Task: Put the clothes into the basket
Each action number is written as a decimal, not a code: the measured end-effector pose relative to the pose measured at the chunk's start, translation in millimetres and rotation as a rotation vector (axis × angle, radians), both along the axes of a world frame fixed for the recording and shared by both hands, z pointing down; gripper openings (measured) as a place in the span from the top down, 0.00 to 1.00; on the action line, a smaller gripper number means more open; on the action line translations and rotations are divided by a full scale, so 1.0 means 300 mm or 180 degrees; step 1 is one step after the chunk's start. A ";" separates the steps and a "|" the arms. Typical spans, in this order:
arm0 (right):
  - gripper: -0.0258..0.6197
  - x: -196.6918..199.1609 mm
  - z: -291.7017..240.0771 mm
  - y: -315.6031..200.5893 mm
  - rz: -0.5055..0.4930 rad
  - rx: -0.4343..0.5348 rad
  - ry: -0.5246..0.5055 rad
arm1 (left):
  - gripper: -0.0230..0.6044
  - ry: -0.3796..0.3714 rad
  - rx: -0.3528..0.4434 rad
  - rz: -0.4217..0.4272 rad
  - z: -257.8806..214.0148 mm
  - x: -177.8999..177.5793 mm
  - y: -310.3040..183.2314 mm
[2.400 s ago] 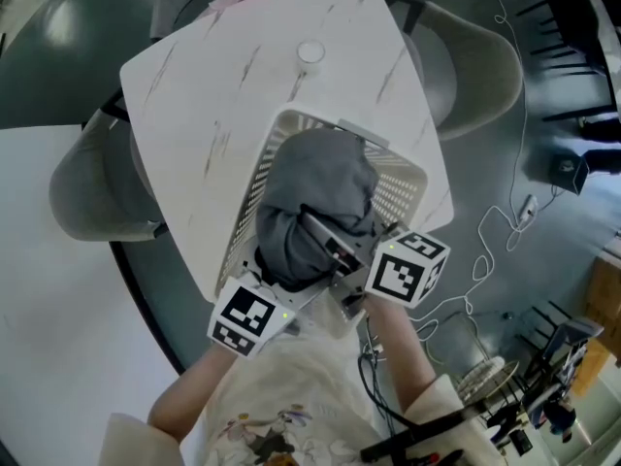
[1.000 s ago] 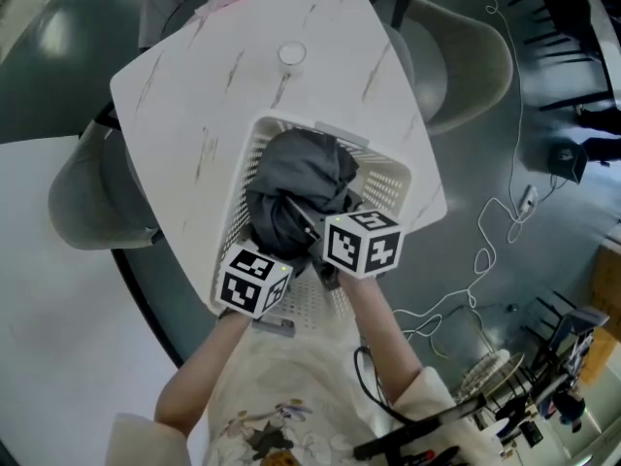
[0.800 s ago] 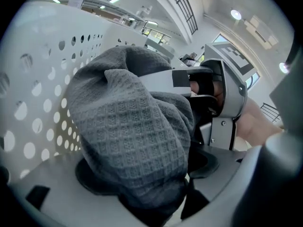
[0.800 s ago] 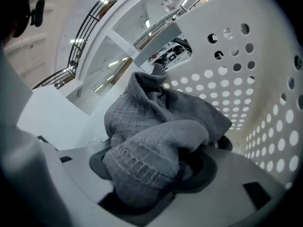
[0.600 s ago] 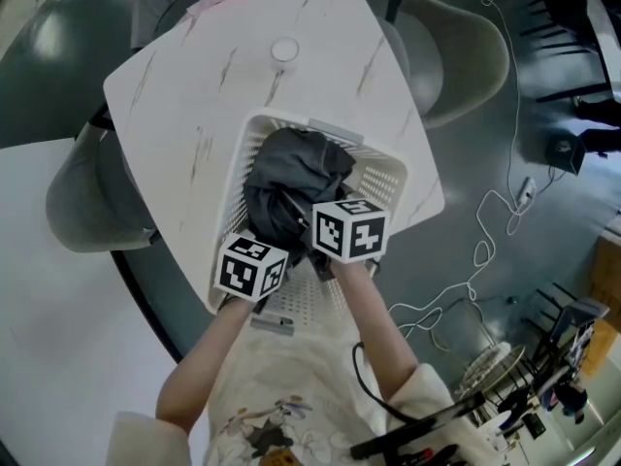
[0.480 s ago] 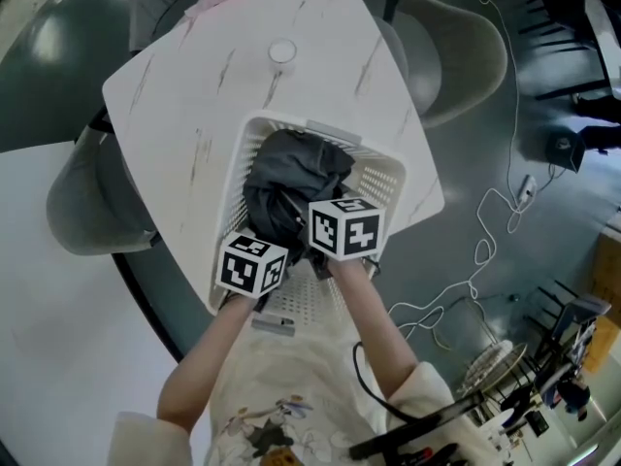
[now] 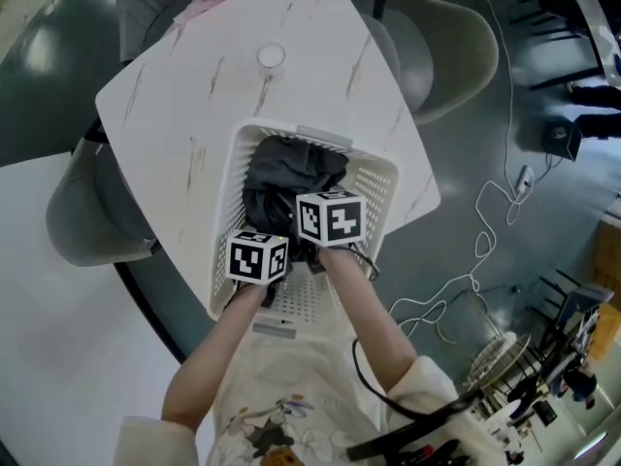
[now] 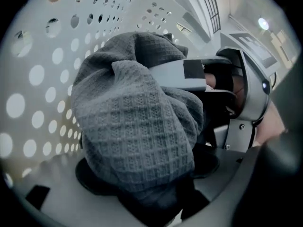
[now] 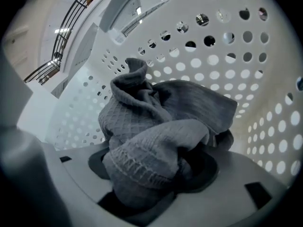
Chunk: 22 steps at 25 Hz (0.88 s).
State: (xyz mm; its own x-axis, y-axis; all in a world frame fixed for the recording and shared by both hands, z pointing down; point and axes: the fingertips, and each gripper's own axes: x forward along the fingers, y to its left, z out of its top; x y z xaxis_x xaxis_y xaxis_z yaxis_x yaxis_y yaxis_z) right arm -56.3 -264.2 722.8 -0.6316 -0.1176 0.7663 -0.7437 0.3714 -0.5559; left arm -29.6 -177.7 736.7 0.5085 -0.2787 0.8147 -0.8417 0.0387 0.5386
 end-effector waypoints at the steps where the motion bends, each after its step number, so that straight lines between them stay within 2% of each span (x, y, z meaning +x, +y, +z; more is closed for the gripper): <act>1: 0.52 0.000 0.007 -0.004 0.0008 -0.0002 0.0033 | 0.31 0.0012 -0.0040 -0.0020 0.011 -0.001 -0.001; 4: 0.52 -0.001 0.038 -0.007 0.0001 0.0011 0.0154 | 0.31 0.0079 -0.0155 -0.0104 0.053 0.002 -0.004; 6: 0.52 0.002 0.059 -0.010 -0.0002 0.0015 0.0205 | 0.35 0.0054 -0.0181 -0.0129 0.074 0.004 -0.008; 12: 0.51 -0.006 0.080 -0.017 -0.0061 0.0013 0.0145 | 0.36 -0.0087 -0.0154 -0.0196 0.094 -0.004 -0.012; 15: 0.51 -0.008 0.070 -0.019 -0.0049 0.0035 0.0095 | 0.36 -0.0046 -0.0147 -0.0185 0.089 -0.001 -0.014; 19: 0.45 -0.001 0.014 -0.007 0.0036 0.0057 0.0003 | 0.35 0.0022 -0.0144 -0.0117 0.054 0.004 0.001; 22: 0.38 0.013 -0.070 -0.017 0.0178 0.0113 -0.0069 | 0.27 0.0010 -0.0118 -0.0095 -0.003 -0.007 0.005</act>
State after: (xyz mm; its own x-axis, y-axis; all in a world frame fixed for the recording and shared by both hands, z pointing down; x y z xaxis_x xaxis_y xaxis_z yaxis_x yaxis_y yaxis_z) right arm -52.4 -269.3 701.7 -0.6398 -0.1799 0.7472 -0.7516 0.3494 -0.5594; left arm -31.6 -176.2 735.9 0.5029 -0.2635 0.8232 -0.8382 0.0838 0.5389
